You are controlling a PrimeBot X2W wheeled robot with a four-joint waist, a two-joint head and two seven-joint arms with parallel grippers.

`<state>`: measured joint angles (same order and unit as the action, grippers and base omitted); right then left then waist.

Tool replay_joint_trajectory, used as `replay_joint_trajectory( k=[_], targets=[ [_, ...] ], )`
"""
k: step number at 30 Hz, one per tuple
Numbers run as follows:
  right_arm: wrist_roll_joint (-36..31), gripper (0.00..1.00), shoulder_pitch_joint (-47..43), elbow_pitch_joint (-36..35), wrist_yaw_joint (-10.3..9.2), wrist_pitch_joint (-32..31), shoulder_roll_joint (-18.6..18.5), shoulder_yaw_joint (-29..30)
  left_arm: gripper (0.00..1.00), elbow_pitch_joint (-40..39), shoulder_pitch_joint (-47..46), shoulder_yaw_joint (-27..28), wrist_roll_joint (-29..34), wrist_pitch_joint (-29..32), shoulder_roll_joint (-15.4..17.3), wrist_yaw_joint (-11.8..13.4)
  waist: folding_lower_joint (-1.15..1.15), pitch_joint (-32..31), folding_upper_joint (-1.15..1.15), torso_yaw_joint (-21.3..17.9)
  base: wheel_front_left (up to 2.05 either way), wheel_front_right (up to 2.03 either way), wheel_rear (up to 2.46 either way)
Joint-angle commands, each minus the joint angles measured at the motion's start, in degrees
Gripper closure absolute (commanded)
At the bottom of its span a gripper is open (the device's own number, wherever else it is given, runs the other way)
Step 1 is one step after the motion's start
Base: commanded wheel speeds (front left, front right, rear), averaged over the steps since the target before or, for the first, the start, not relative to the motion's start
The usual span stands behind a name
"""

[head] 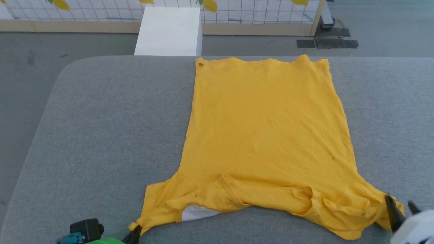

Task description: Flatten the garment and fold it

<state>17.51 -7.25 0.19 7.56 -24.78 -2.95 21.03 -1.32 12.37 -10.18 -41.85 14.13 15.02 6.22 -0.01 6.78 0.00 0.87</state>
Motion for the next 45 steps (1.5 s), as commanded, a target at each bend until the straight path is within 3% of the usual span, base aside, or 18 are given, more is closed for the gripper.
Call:
replay_joint_trajectory(
  k=[1, 9, 17, 23, 29, 34, 41, 42, 43, 44, 45],
  targets=[
    [-0.2, 0.00, 2.2, -1.1, -0.08, 1.9, 0.1, -0.5, 1.00, -0.1, -1.1, 0.0, 0.0, -0.5, 0.1, -0.6, 0.01, 0.9, 0.00, 0.9, 0.00, 0.00, 0.00],
    [-4.4, 0.00, 15.5, -0.4, -0.08, 12.8, -1.9, -2.2, 1.00, 0.4, -6.8, -1.5, 0.7, -2.4, -0.5, -3.3, 0.01, 4.8, 0.00, 5.4, 0.00, 0.00, 0.00],
    [-4.0, 0.00, 35.7, 12.4, -0.08, 12.4, -8.0, -1.2, 1.00, -2.9, -10.7, -4.0, 1.7, -2.5, -2.0, -4.0, 0.01, 11.8, 0.00, 11.5, 0.00, 0.00, 0.00],
    [-8.9, 0.00, 50.8, 23.0, -0.08, 4.7, -13.4, 1.7, 1.00, -5.4, -13.1, -5.4, 2.2, -2.3, -3.0, -4.0, 0.01, 19.1, 0.00, 16.2, 0.00, 0.00, 0.00],
    [-15.9, 0.00, 60.9, 28.4, -0.08, -5.1, -15.3, 4.9, 1.00, -5.6, -14.2, -6.2, 2.0, -3.5, -4.2, -4.7, 0.01, 25.0, 0.00, 18.9, 0.00, 0.00, 0.00],
    [-23.1, 0.00, 66.1, 28.8, -0.08, -14.3, -15.1, 8.8, 1.00, -4.7, -14.9, -6.6, 1.7, -4.5, -5.0, -5.3, 0.01, 28.5, 0.00, 20.0, 0.00, 0.00, 0.00],
    [-30.5, 0.00, 68.9, 24.0, -0.08, -24.9, -13.1, 12.3, 1.00, -3.1, -16.2, -7.0, 1.5, -5.9, -5.8, -6.2, 0.01, 31.3, 0.00, 20.0, 0.00, 0.00, 0.00],
    [-31.1, 0.20, 68.8, 23.5, -0.08, -26.1, -12.8, 12.5, 1.00, -3.0, -16.3, -7.0, 1.5, -6.0, -5.8, -6.2, 0.01, 31.4, 0.00, 19.9, 0.00, 0.00, 0.00],
    [-31.6, 0.52, 68.7, 22.6, -0.08, -27.3, -12.4, 12.6, 1.00, -2.8, -16.4, -7.0, 1.4, -6.1, -5.8, -6.3, 0.01, 31.5, 0.00, 19.7, 0.00, 0.00, 0.00],
    [-32.0, 0.68, 68.6, 21.9, -0.08, -28.1, -12.3, 12.6, 1.00, -2.6, -16.5, -7.0, 1.4, -6.1, -5.9, -6.3, 0.01, 31.5, 0.00, 19.6, 0.00, 0.00, 0.00],
    [-32.4, 0.96, 68.1, 21.1, -0.08, -28.8, -12.3, 12.3, 1.00, -2.4, -16.8, -6.9, 1.4, -6.3, -5.8, -6.3, 0.01, 31.3, 0.00, 19.5, 0.00, 0.00, 0.00]
  ],
)
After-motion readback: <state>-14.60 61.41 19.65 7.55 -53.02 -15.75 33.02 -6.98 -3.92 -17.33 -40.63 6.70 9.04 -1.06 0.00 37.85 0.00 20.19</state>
